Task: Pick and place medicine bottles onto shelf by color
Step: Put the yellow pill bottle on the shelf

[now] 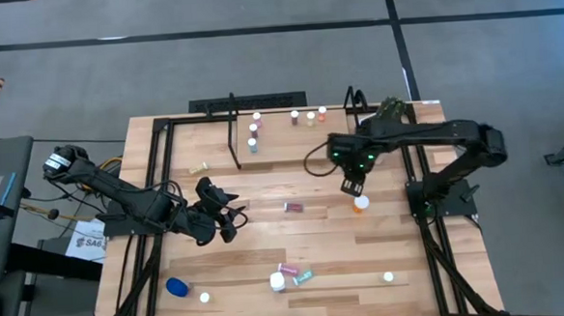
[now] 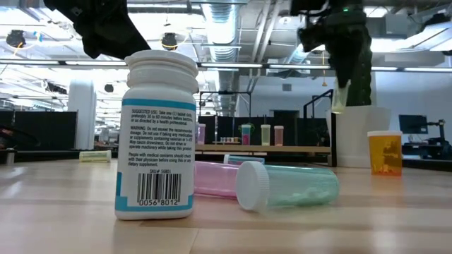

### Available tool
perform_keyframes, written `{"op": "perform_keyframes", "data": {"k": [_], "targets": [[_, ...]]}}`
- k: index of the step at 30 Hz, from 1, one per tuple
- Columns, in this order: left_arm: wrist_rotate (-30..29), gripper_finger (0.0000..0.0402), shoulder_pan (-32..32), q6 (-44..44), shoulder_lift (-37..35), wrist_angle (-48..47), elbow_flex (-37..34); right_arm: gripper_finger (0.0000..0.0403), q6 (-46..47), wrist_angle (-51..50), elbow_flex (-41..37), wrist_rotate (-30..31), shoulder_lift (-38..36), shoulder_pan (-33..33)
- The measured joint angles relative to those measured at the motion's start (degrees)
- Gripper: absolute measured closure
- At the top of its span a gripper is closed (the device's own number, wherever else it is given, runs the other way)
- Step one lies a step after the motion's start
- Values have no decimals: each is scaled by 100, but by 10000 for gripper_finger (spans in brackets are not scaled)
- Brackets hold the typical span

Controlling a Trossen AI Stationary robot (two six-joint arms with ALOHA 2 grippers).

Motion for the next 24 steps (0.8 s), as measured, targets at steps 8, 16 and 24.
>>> {"op": "perform_keyframes", "data": {"k": [8, 16, 24], "targets": [[184, 233, 0, 37, 28, -20, -2, 260, -1420, -346, 864, 40, 1117, -362], [250, 233, 0, 61, 28, -42, -2, 262, -2098, -365, 1275, 586, 1732, -1039], [159, 233, 0, 59, 28, -87, -2, 261, -2534, -142, 1355, 840, 2107, -1771]]}}
